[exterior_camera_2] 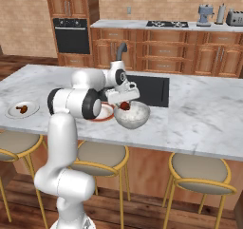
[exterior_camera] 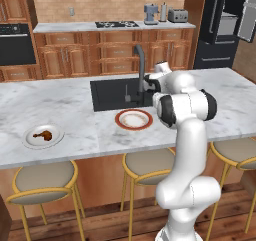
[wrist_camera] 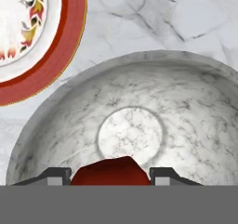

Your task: Pick the chicken drumstick and bell pepper from their plates and place them in the bowl. Then put the bowl in the fridge.

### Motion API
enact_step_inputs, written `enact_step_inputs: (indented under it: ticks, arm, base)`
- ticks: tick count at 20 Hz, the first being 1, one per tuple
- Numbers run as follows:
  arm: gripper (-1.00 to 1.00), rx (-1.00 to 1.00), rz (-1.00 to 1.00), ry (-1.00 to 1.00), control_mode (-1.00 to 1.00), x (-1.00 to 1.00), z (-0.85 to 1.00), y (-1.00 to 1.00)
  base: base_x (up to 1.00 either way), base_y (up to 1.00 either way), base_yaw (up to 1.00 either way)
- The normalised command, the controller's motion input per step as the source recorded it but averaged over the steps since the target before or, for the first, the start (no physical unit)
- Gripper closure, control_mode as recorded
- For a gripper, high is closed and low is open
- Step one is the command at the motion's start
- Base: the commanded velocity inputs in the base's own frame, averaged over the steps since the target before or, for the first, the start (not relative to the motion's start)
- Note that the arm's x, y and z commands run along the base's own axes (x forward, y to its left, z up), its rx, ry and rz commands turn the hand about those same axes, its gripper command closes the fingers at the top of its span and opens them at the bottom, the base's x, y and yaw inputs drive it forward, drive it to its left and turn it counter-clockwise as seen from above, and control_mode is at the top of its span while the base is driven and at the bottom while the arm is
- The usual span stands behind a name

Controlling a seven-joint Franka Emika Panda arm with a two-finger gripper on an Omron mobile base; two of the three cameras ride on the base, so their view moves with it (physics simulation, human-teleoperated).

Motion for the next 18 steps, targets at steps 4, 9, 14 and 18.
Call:
enact_step_inputs:
  ticks: [4,9,14,18]
  arm:
    - [1.0,0.0,0.0,0.05,-1.0,0.0,-0.24,-0.23]
    - [1.0,0.0,0.0,0.02,-1.0,0.0,-0.22,-0.19]
    - [1.0,0.0,0.0,0.01,-1.0,0.0,-0.25,-0.13]
    - [1.0,0.01,0.0,0.0,-1.0,0.0,-0.26,-0.08]
  base:
    - [0.0,0.0,0.0]
    - [0.0,0.0,0.0]
    - [0.0,0.0,0.0]
    - [0.0,0.0,0.0]
